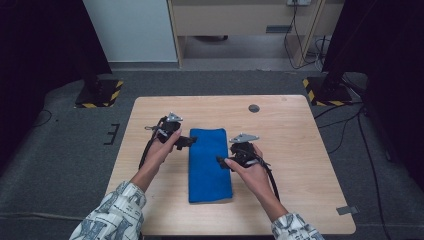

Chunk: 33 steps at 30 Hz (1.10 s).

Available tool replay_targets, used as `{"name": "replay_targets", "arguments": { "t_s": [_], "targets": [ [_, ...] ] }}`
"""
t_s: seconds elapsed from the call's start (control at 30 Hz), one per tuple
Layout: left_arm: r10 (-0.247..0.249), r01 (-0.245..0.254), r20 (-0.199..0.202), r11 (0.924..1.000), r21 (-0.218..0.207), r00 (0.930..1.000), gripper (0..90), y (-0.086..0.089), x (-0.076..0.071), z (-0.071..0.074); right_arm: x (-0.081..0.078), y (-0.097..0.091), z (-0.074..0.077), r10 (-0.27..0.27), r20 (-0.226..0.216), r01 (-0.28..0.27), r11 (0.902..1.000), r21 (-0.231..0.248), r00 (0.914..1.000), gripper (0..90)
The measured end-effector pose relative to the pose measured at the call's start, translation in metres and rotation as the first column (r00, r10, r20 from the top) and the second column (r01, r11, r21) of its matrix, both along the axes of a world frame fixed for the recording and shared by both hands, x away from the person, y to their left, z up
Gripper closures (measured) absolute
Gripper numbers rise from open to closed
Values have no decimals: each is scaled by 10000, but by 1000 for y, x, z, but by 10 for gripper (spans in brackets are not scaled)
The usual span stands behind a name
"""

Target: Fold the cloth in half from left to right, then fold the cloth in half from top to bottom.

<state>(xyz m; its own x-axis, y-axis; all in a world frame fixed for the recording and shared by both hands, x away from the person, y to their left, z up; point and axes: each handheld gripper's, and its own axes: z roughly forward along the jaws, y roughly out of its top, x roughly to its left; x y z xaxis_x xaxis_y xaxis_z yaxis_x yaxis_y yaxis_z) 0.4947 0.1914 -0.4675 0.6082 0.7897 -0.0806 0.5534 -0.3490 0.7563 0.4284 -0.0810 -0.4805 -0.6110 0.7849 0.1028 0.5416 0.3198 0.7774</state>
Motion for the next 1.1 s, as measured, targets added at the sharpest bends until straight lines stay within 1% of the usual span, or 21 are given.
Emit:
{"name": "replay_targets", "arguments": {
  "t_s": [0.1,0.23,0.3,0.37,0.43,0.47,0.5,0.53,0.57,0.6,0.63,0.7,0.73,0.83,0.93,1.0,1.1],
  "targets": [
    [40,-40,35,9999,-119,10000,73,1,1,0,13,-1,3,-42,-40,42,10000,81,10000,175],
    [288,-288,-53,9995,-87,9996,94,3,10,-4,33,0,8,-100,84,101,9999,-106,9999,242],
    [420,-420,-44,9991,-10,9991,101,4,15,-6,48,0,10,-196,113,197,9997,-108,9997,295],
    [540,-539,21,9984,-167,9985,122,6,18,-9,61,1,12,-233,116,234,9997,-107,9997,350],
    [609,-609,11,9979,-208,9981,135,7,21,-13,71,2,12,-242,94,243,9996,-138,9997,381],
    [699,-699,-40,9975,-121,9975,143,8,23,-15,78,3,12,-295,113,298,9993,-234,9995,427],
    [734,-734,-78,9973,-41,9973,151,8,24,-17,83,4,12,-277,55,279,9992,-271,9996,452],
    [727,-727,-90,9973,61,9973,159,8,25,-18,86,4,12,-304,93,307,9990,-319,9995,486],
    [795,-794,-67,9968,117,9968,170,9,25,-19,88,5,12,-330,209,337,9989,-314,9992,519],
    [824,-824,-11,9965,145,9966,186,9,26,-20,91,6,12,-294,219,300,9992,-265,9993,548],
    [841,-841,54,9963,173,9964,200,10,26,-20,93,8,11,-242,186,248,9993,-295,9995,569],
    [944,-944,6,9954,189,9955,229,11,28,-23,96,11,8,-264,163,271,9986,-449,9995,613],
    [988,-988,-54,9950,138,9951,249,12,29,-24,98,13,5,-274,131,281,9982,-538,9995,635],
    [1035,-1037,-206,9946,-81,9944,285,13,32,-28,104,18,-3,-302,18,303,9960,-845,9995,667],
    [949,-949,-219,9955,-3,9952,330,10,34,-33,112,21,-10,-447,-94,435,9943,-974,9990,697],
    [852,-851,-217,9964,65,9961,339,7,35,-36,118,21,-15,-566,-201,542,9933,-1023,9982,700],
    [885,-883,-100,9959,218,9960,347,2,37,-41,128,21,-24,-738,-401,685,9903,-1209,9965,697]
  ]
}}
